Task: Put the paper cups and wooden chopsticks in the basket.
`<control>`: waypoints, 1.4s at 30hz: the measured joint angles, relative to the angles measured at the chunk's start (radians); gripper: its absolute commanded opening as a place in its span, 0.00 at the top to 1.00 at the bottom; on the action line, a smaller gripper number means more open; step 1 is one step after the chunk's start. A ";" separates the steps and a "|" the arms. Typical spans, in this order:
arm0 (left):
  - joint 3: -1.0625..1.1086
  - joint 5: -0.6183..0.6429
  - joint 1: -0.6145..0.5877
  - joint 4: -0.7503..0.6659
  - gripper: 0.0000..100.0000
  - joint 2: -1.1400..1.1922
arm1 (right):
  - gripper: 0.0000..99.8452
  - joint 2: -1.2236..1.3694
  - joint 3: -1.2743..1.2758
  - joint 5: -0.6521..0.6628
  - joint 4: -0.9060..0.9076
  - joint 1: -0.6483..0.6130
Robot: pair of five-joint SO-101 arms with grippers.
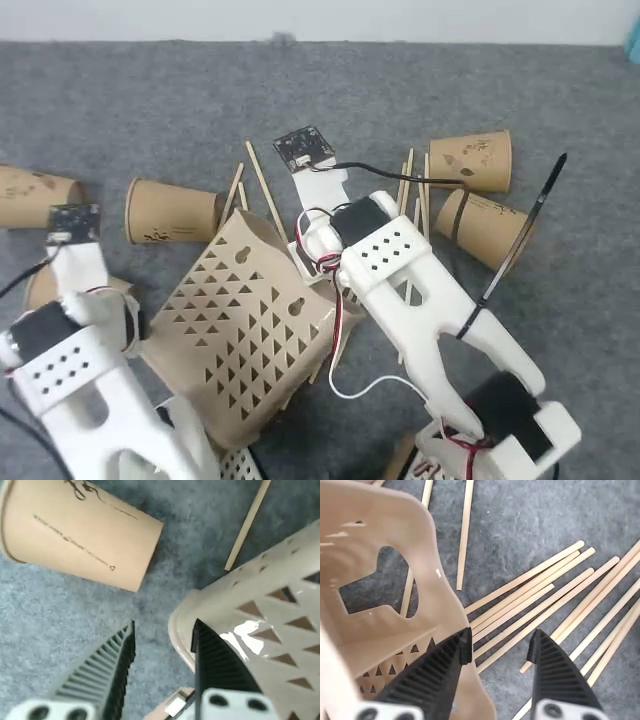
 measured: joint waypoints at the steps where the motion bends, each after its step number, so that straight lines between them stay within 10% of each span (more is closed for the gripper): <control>1: 0.011 -0.015 0.000 -0.011 0.82 0.000 | 0.80 0.000 0.000 0.002 0.000 0.000; 20: 0.290 -0.054 0.014 -0.381 0.82 -0.015 | 0.80 0.000 -0.044 0.068 0.069 -0.031; 42: 0.408 0.244 -0.037 -0.563 0.82 -0.008 | 0.80 -0.015 -0.242 0.175 0.181 -0.391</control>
